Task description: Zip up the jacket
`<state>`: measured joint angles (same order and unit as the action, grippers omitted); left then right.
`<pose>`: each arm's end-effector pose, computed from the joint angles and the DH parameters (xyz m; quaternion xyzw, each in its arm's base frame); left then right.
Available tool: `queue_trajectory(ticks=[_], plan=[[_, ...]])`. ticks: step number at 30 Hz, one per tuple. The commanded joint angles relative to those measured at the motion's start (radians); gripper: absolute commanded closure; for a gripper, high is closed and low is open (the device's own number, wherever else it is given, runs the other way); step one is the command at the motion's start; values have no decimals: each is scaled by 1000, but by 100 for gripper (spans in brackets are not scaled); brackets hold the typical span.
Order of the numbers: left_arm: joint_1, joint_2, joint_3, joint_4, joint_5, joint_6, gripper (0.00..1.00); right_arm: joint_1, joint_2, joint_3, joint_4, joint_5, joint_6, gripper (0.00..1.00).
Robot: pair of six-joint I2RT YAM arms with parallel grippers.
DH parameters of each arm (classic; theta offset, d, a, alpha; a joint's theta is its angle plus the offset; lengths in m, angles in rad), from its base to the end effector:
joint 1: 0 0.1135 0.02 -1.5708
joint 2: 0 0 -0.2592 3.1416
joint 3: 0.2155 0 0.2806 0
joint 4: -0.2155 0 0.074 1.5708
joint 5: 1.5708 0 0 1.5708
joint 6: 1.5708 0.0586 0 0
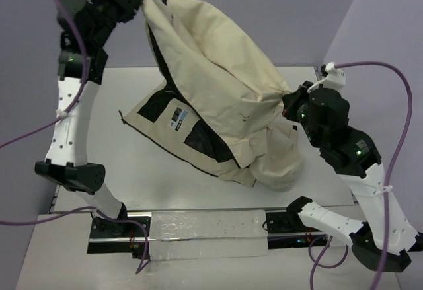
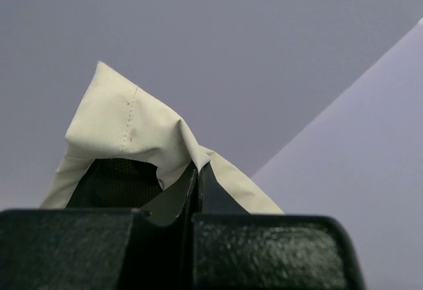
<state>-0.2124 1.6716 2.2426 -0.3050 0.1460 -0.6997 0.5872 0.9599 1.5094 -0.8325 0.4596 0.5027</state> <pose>0.3615 -0.0867 0.6047 -0.0898 0.6016 -0.3888 0.6920 0.1769 0.0865 0.4848 0.1037 0.7838 0.1472 0.5943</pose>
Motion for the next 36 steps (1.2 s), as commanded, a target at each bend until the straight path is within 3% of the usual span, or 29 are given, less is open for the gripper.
queue_trajectory(ticks=[1,2,3,4,6,7,9,11,14,18,24,30,36], plan=[[-105,90,-255,108,37,-68,100,-162,-48,-270,25,132,52,100],[-150,93,-332,169,15,-79,100,-201,-58,-346,38,130,59,97],[-205,106,-365,199,-10,-70,100,-223,-58,-401,61,132,69,83],[-252,134,-384,217,-33,-57,100,-244,-52,-466,80,130,77,67],[-319,248,-312,140,-45,-10,93,-287,-16,-560,107,99,94,25],[-336,298,-252,77,12,7,65,-300,2,-571,109,72,108,14],[-359,393,-105,-89,60,36,31,-300,33,-560,105,34,118,10],[-362,407,-53,-174,38,78,15,-297,36,-540,136,-19,97,9],[-340,284,-169,-176,-99,121,1,-288,31,-487,196,-104,36,7],[-220,86,-372,-229,-175,63,3,-226,125,-328,196,-94,-15,7],[-24,-140,-741,-305,-317,-11,18,-72,287,-153,215,-44,-66,6],[131,-251,-1032,-293,-265,-90,14,65,466,-17,202,-129,-137,6],[163,-279,-1253,-135,-186,-157,6,111,685,85,159,-173,-203,6]])
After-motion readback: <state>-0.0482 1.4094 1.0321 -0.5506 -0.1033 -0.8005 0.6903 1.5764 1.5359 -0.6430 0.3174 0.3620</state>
